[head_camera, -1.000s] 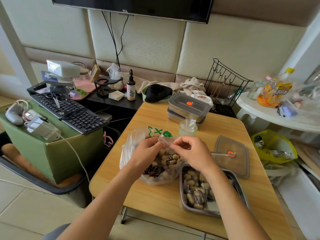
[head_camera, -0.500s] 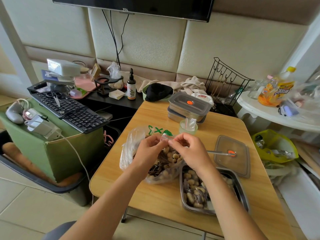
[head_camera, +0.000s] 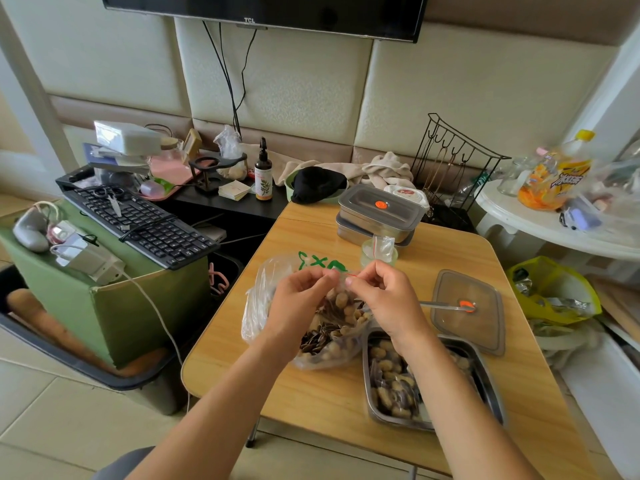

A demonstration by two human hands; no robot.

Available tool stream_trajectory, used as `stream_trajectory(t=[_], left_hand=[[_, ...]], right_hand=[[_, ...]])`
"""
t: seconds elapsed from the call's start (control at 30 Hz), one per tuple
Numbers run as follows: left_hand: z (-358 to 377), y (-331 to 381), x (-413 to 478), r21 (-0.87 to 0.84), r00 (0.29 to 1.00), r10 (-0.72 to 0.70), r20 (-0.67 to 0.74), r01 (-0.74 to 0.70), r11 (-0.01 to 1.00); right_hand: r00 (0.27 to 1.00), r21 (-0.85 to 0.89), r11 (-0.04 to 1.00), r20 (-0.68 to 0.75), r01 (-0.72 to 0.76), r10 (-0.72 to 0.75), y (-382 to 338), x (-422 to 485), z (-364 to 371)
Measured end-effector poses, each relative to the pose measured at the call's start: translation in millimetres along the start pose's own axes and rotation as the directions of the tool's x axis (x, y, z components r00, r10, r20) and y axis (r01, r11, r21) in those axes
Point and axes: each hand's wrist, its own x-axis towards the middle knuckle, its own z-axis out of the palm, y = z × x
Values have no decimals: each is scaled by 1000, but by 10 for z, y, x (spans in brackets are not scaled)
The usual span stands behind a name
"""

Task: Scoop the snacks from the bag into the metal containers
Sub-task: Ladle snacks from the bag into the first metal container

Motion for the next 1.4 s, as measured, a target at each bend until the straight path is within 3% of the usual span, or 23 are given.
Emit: stream_trajectory(t=[0.5, 1.2, 1.4], left_hand=[[7, -15, 23, -55, 999, -47, 9, 47, 997], [39, -29, 16, 46, 998, 22, -50, -20, 999], [10, -20, 6, 132, 999, 50, 21, -52, 990]], right_hand=[[1000, 114, 993, -16, -17, 19, -12, 2, 54], [997, 50, 998, -65, 40, -37, 45, 15, 173], [998, 40, 998, -40, 43, -41, 29, 22, 110]])
